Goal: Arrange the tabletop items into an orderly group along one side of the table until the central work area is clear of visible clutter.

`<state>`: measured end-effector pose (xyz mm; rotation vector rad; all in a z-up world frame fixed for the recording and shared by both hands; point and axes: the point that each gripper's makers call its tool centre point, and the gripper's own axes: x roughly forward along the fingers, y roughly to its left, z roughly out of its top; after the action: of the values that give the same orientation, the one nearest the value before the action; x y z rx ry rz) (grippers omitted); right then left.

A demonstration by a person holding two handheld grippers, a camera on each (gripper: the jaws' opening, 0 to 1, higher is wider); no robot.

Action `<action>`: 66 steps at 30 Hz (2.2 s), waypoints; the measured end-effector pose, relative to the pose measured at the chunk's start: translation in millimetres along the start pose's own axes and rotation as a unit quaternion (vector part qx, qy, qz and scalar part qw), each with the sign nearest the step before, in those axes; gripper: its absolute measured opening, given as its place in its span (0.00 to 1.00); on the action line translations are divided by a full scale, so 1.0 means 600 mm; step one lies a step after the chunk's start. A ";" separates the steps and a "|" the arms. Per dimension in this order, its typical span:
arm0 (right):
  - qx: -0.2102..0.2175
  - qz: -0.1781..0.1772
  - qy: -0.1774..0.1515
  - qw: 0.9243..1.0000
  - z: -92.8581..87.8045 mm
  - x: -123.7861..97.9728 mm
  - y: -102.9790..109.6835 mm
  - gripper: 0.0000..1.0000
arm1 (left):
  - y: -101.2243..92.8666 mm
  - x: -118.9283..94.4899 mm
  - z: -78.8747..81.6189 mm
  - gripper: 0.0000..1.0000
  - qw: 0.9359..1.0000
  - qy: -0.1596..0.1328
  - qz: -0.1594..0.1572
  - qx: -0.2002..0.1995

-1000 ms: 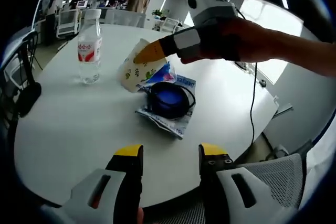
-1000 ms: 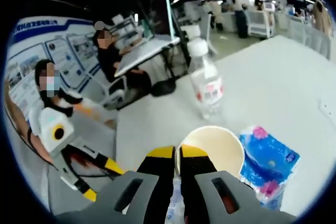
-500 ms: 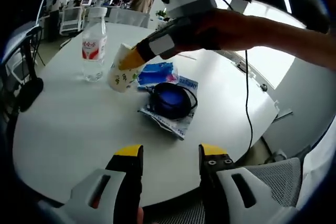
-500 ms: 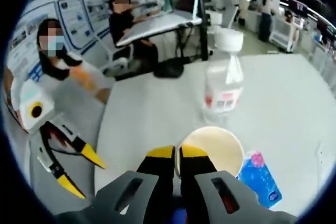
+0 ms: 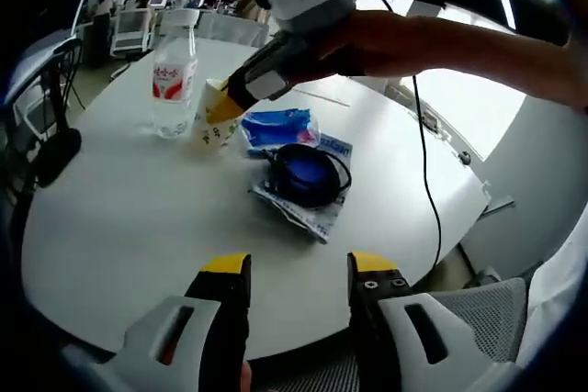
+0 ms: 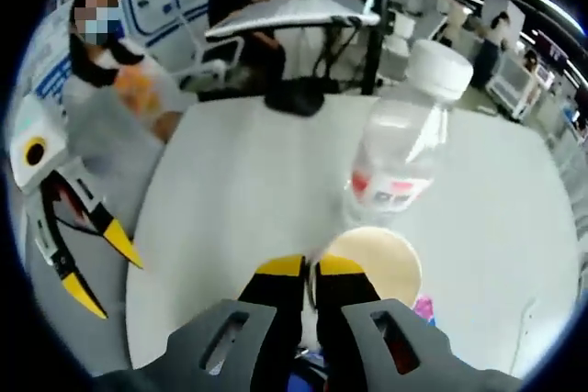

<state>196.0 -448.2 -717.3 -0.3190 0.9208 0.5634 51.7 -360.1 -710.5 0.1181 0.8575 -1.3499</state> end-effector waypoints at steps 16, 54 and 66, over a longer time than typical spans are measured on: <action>-0.045 -0.036 0.034 0.998 0.002 0.013 -0.044 0.04 | 0.004 -0.003 -0.005 0.41 1.000 0.003 -0.002 -0.002; 0.031 -0.099 -0.068 0.992 0.014 -0.082 -0.045 0.27 | -0.007 -0.014 -0.009 0.41 1.000 -0.004 0.003 -0.007; 0.087 -0.138 -0.089 0.983 -0.042 -0.148 -0.037 0.27 | -0.003 -0.023 -0.011 0.41 1.000 -0.007 0.012 -0.012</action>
<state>150.0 -506.8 -658.4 -0.2288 0.7323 0.2485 47.2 -345.7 -706.1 0.1001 0.8582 -1.3171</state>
